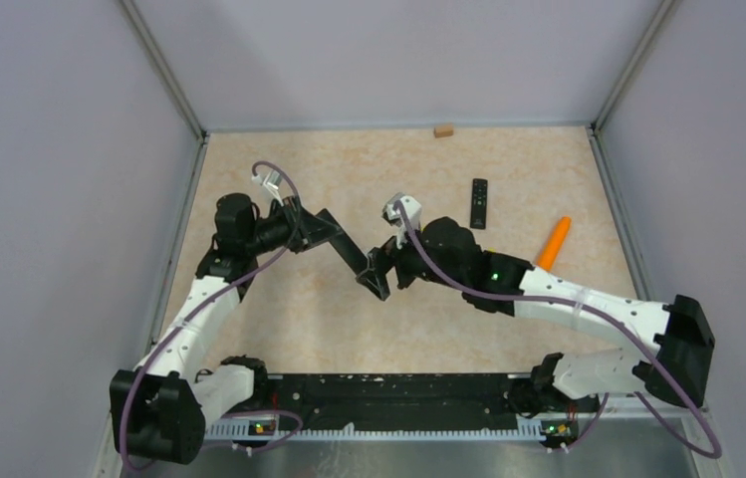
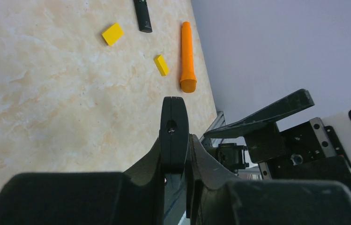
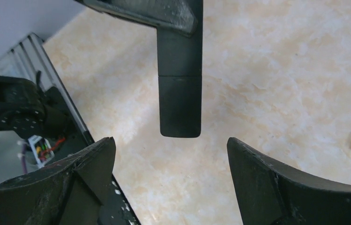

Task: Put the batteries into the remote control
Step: Load the battery cover into the remote control.

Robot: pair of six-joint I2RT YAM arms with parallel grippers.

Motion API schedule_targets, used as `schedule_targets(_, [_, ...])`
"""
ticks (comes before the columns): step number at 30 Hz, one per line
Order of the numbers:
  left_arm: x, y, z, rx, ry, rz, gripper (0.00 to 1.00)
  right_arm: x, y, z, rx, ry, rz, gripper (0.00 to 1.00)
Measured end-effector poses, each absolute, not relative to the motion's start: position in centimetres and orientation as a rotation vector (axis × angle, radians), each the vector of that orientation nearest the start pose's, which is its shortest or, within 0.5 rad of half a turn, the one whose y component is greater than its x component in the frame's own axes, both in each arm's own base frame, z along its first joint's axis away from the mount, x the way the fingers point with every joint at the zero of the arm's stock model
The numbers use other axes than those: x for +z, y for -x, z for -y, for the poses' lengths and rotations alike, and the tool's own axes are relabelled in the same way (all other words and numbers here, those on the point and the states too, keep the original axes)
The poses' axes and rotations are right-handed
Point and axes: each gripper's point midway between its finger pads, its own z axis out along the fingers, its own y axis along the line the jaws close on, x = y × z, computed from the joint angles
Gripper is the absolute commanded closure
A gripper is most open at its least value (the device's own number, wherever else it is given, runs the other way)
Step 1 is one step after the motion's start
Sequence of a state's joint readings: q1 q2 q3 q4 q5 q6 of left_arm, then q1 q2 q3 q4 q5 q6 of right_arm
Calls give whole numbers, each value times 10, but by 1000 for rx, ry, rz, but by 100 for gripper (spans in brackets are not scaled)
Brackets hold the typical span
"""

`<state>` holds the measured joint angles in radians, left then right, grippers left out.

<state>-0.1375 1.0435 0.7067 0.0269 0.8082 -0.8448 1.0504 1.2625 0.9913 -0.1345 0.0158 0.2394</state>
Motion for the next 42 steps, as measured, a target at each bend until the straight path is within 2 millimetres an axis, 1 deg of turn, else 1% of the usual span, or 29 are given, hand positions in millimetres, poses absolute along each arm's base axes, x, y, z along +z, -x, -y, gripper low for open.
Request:
schedule_targets(1, [239,-271,188,-1409,102,-2033,100,232,-195,-355,842,772,-1881,11])
schedule_targets(3, [241,-270,188,-1419,98,-2031,100,242,-193,-355,887,722,-1855,11])
schedule_targets(5, [245,-269,188,-1432,95,-2027,100,254,-192,-352,966,620,-1823,12])
schedule_targets(8, [253,-265,189,-1453,85,-2010,100,260,-194,-348,1065,449,-1819,14])
schedule_targets(10, [262,-261,190,-1476,82,-1989,100,261,-197,-347,1123,326,-1833,16])
schedule_targets(13, [277,-257,192,-1525,82,-1951,100,263,-199,-347,1213,173,-1835,24])
schedule_targets(14, [283,-256,193,-1544,83,-1933,100,262,-199,-348,1240,130,-1838,29])
schedule_targets(16, [295,-254,194,-1581,87,-1898,100,263,-201,-348,1292,41,-1839,34])
schedule_targets(20, [314,-251,196,-1649,109,-1846,100,267,-203,-348,1392,-106,-1817,50])
schedule_targets(21, [321,-251,196,-1667,116,-1827,100,268,-203,-347,1407,-123,-1809,56])
schedule_targets(23, [326,-250,196,-1689,131,-1811,100,279,-203,-349,1461,-156,-1773,65])
schedule_targets(24, [330,-250,196,-1700,136,-1800,100,286,-203,-350,1491,-168,-1750,72])
schedule_targets(26, [338,-249,195,-1724,142,-1772,100,299,-201,-352,1553,-185,-1708,77])
schedule_targets(29, [347,-249,193,-1750,160,-1738,100,310,-201,-355,1610,-196,-1663,80])
schedule_targets(33, [355,-251,189,-1744,169,-1690,100,316,-204,-362,1675,-199,-1621,81])
schedule_targets(37, [358,-255,187,-1705,184,-1660,100,318,-207,-368,1708,-183,-1606,80])
schedule_targets(42, [355,-258,187,-1620,191,-1641,100,312,-214,-370,1712,-147,-1639,79])
